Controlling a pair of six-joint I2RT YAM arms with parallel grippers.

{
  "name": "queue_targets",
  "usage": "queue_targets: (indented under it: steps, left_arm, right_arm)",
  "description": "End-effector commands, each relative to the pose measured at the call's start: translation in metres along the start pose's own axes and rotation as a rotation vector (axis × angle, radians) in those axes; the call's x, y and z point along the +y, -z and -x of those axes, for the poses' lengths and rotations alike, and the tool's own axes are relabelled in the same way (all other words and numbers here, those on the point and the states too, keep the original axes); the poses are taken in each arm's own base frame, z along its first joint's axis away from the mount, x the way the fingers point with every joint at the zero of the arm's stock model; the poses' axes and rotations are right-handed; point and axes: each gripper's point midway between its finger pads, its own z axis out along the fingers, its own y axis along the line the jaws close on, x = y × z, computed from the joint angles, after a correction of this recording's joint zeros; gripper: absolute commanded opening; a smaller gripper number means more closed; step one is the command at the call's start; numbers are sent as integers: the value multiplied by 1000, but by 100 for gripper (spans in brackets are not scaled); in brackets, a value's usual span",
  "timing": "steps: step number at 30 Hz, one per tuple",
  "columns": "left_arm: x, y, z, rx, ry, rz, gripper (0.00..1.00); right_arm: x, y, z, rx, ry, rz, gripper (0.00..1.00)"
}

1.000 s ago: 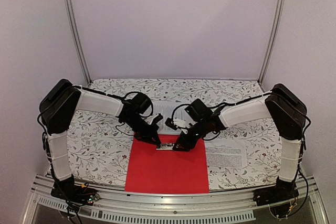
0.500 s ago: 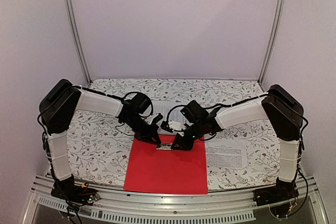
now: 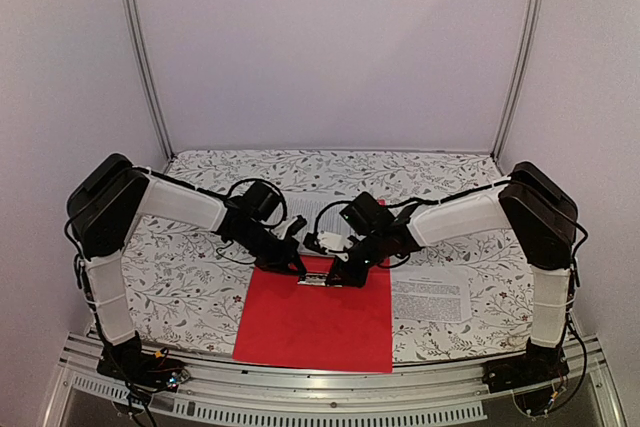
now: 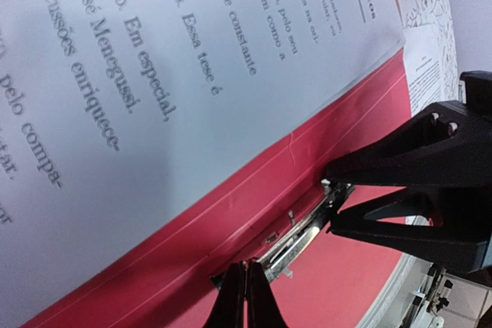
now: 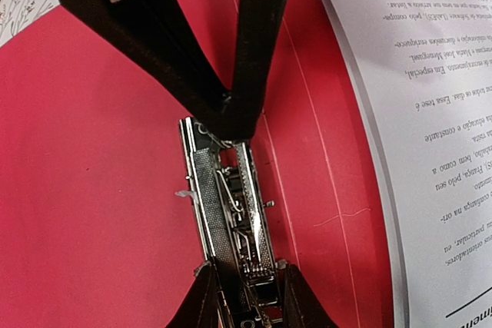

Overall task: Put the files into the folder
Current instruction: Open the spring clip on the folder at the center of the board.

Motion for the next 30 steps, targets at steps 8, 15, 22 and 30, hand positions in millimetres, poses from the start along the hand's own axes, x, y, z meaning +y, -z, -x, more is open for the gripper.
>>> queue_targets:
  steps: [8,15,22,30]
  left_arm:
    - [68,-31,-84,177,170,250,0]
    - [56,-25,-90,176,152,251,0]
    - [61,-24,-101,187,150,280,0]
    - [86,-40,-115,233,162,376,0]
  right_arm:
    - [-2,-37,-100,325,-100,-74,6]
    - [-7,-38,-98,334,-149,-105,2]
    - [-10,-37,-100,349,-160,-123,0]
    - [-4,-37,-98,324,-144,-95,0]
